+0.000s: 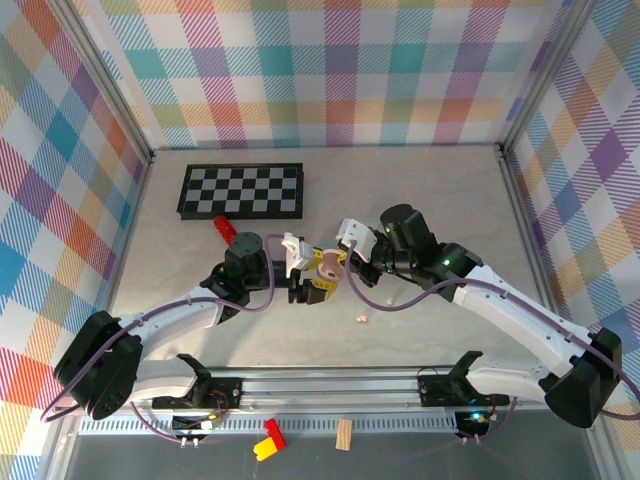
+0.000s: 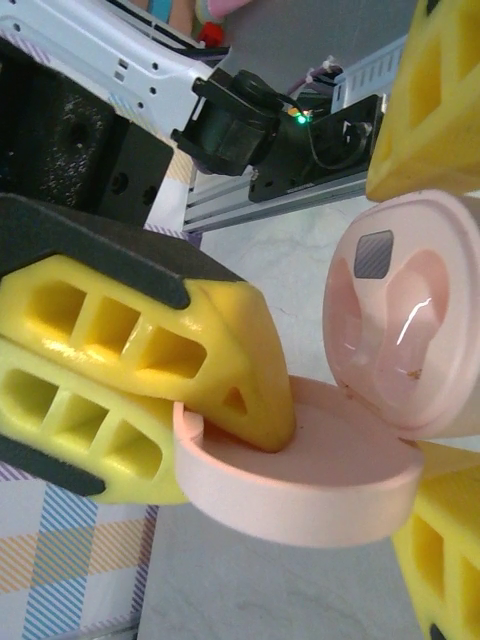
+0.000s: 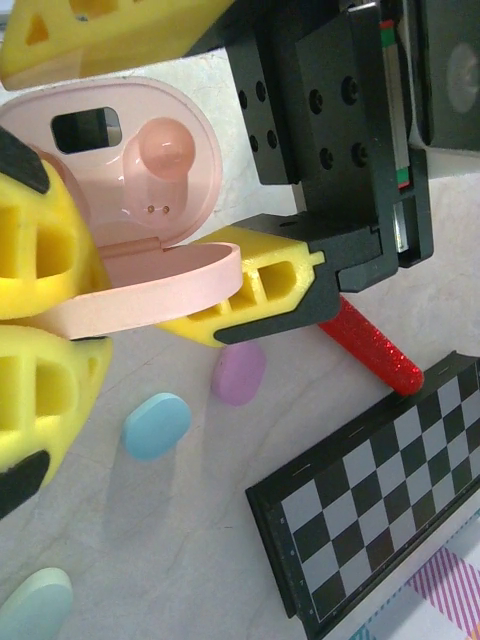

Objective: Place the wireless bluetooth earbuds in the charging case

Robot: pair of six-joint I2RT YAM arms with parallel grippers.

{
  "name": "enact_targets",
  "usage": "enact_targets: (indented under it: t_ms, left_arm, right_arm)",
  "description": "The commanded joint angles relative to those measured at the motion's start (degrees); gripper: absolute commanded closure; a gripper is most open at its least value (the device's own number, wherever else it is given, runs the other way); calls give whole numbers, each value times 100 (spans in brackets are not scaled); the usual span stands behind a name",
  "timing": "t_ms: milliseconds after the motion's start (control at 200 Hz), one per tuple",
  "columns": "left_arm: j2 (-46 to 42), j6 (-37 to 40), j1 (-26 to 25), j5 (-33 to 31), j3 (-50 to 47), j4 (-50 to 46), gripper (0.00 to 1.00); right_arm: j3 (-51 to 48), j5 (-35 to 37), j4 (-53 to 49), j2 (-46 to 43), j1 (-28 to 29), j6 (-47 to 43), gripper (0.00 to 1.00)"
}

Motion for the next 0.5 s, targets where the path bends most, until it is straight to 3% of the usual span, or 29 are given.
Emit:
enact_targets:
  t_ms: [0,255,495]
  left_arm:
    - [-174,228,-42,202,-81,-67,43]
    - [-113,68,-43,228,-20,26,50]
    - [-31,-34,-43,291,-2,116,64]
  right_arm:
    - [14,-204,-31,-30,32,-92,100]
    - [15,-285,-58,15,33,-101,100]
    - [-3,-266,-76,7,33,-101,100]
